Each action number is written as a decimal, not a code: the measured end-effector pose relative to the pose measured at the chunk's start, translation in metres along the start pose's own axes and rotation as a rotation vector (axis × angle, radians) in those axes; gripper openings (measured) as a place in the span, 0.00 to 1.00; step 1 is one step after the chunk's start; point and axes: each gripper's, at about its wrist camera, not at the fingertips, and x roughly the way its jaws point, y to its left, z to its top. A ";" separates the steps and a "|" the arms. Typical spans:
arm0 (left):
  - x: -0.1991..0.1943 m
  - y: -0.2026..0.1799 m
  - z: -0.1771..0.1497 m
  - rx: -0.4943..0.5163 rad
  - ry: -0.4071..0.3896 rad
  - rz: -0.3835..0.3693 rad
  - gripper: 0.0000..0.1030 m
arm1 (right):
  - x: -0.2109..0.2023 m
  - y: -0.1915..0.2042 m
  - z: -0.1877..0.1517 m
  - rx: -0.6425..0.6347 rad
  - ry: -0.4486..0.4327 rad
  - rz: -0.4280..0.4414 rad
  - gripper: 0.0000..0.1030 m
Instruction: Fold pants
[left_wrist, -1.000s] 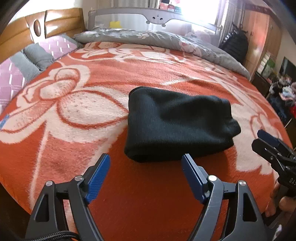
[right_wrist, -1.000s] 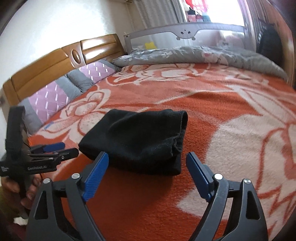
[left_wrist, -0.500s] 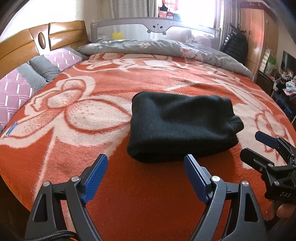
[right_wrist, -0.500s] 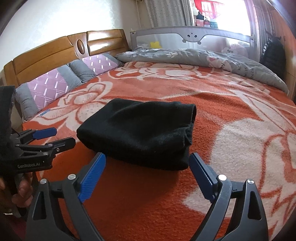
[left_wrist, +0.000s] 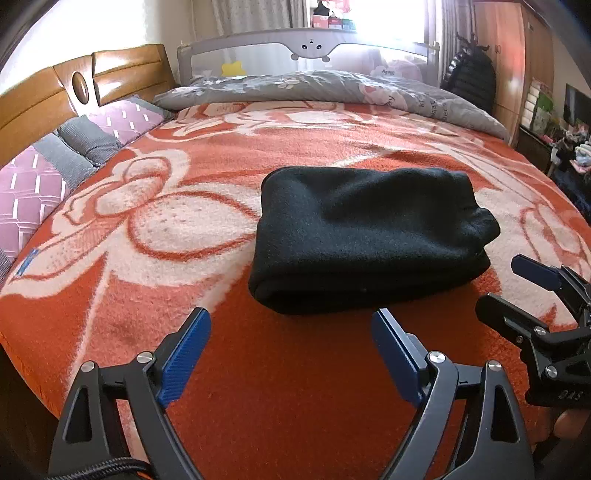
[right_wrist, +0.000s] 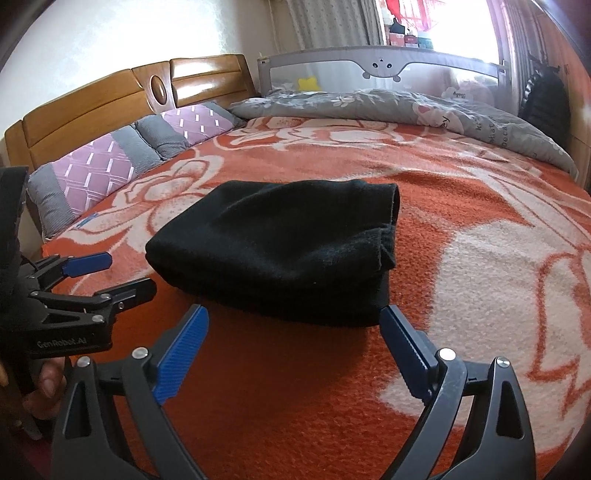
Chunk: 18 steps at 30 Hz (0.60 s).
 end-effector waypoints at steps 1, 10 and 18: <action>0.000 0.000 0.000 -0.002 -0.002 0.002 0.87 | 0.000 0.001 -0.001 -0.001 -0.004 0.000 0.91; 0.004 0.003 0.000 -0.014 -0.004 0.008 0.88 | 0.001 0.008 -0.001 -0.038 -0.048 0.003 0.91; 0.005 0.005 0.002 -0.019 -0.012 0.008 0.88 | 0.005 0.013 -0.003 -0.065 -0.067 -0.001 0.91</action>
